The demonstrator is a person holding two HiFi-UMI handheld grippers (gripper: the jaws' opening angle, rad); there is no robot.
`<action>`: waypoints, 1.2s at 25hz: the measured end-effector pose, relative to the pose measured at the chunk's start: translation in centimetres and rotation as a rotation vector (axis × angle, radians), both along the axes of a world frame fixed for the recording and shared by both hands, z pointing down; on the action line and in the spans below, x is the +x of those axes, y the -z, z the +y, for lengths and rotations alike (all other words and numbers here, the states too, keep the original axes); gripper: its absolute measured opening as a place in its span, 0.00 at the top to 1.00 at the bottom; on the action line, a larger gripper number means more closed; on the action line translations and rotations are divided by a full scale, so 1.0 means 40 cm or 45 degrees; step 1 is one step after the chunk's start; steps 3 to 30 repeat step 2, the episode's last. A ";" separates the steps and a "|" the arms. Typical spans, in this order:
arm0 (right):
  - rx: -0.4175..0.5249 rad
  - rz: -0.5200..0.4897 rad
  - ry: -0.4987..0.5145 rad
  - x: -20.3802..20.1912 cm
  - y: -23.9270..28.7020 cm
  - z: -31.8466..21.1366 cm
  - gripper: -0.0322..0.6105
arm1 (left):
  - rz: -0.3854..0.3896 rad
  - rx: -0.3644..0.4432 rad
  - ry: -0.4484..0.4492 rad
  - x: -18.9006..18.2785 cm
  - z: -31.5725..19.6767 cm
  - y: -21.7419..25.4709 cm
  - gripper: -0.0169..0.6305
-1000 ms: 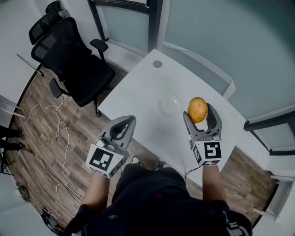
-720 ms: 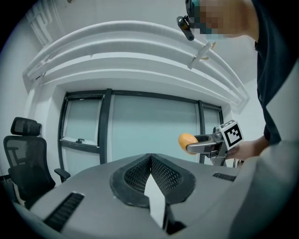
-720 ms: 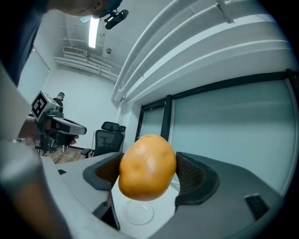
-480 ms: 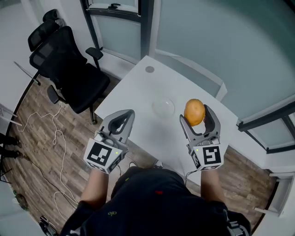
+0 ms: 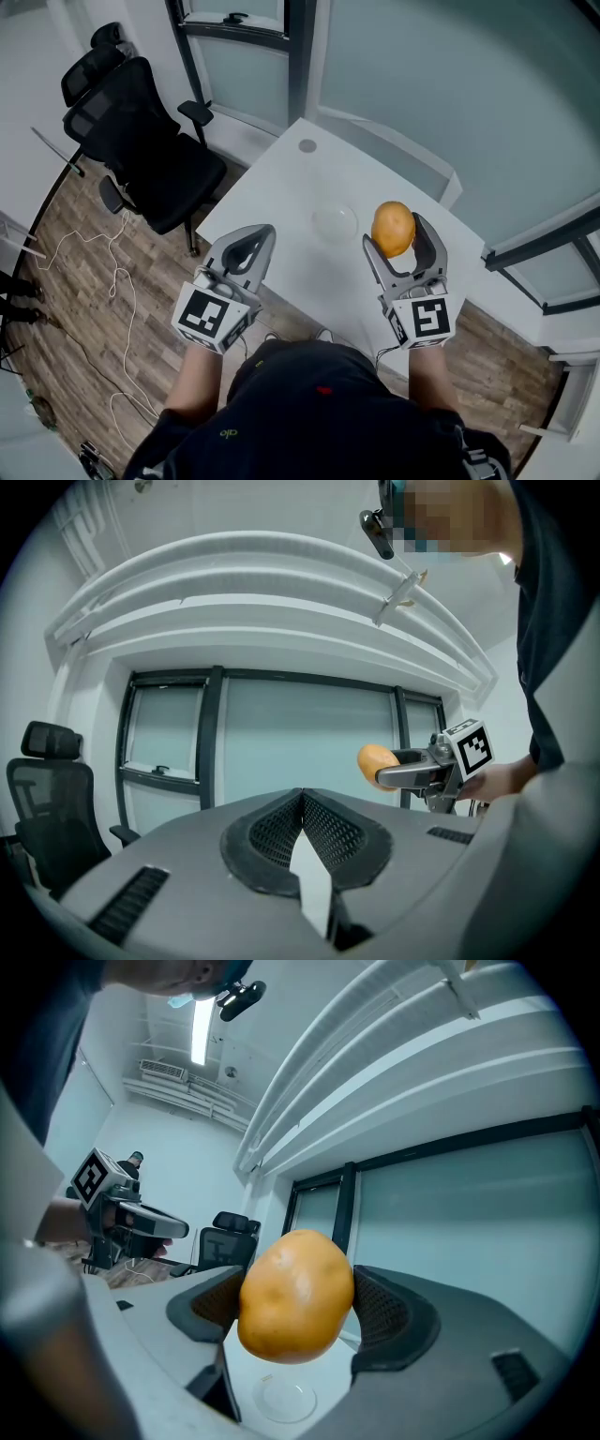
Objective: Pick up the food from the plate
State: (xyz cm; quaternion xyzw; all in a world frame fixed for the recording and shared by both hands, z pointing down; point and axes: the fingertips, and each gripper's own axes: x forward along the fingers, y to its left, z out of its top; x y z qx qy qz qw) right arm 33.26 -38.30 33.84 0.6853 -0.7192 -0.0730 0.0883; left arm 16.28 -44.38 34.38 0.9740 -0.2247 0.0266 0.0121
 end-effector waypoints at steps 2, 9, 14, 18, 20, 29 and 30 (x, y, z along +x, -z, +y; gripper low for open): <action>0.000 0.001 0.007 -0.008 -0.001 -0.001 0.37 | 0.000 0.001 -0.002 -0.006 0.000 -0.001 0.94; 0.000 0.001 0.007 -0.008 -0.001 -0.001 0.37 | 0.000 0.001 -0.002 -0.006 0.000 -0.001 0.94; 0.000 0.001 0.007 -0.008 -0.001 -0.001 0.37 | 0.000 0.001 -0.002 -0.006 0.000 -0.001 0.94; 0.000 0.001 0.007 -0.008 -0.001 -0.001 0.37 | 0.000 0.001 -0.002 -0.006 0.000 -0.001 0.94; 0.000 0.001 0.007 -0.008 -0.001 -0.001 0.37 | 0.000 0.001 -0.002 -0.006 0.000 -0.001 0.94; 0.000 0.001 0.007 -0.008 -0.001 -0.001 0.37 | 0.000 0.001 -0.002 -0.006 0.000 -0.001 0.94; 0.000 0.001 0.007 -0.008 -0.001 -0.001 0.37 | 0.000 0.001 -0.002 -0.006 0.000 -0.001 0.94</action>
